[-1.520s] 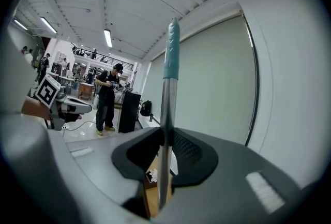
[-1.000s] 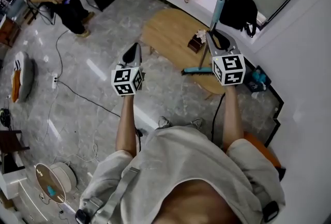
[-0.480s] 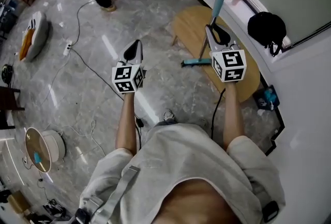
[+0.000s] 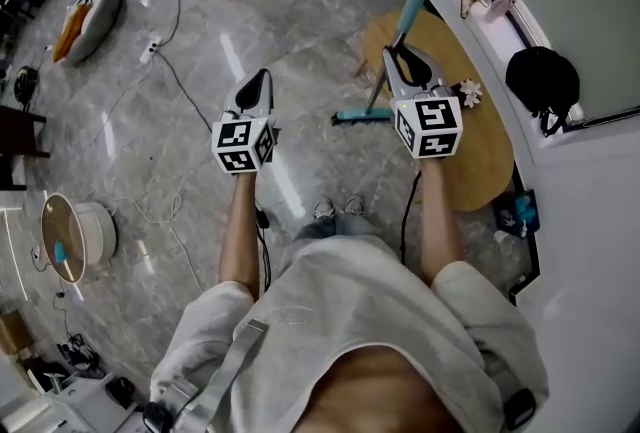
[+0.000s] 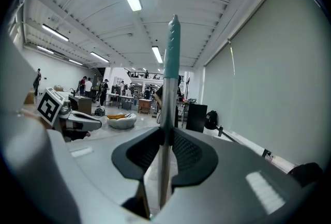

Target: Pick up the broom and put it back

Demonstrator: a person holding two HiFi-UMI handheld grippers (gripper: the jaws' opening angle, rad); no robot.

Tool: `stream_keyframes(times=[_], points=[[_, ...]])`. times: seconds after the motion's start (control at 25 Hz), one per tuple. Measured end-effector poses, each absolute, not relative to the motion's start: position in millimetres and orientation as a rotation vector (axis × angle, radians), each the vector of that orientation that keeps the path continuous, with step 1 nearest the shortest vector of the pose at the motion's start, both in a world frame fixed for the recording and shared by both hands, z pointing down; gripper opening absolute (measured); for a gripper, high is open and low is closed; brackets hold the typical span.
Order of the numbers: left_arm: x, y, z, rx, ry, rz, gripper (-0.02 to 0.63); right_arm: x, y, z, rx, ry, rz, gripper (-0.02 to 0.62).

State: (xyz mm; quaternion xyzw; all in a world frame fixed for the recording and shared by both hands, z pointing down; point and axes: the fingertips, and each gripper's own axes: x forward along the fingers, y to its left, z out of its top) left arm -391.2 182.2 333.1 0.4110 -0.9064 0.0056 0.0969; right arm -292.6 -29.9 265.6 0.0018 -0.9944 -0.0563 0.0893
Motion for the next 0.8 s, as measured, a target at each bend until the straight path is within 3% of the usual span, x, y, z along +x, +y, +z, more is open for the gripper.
stream_keyframes(times=[0.8], points=[[-375.1,142.8,393.5,1.263,-2.534,0.102,0.002,-303.7,-14.7,359.4,-0.04,-2.886,-0.042,0.077]])
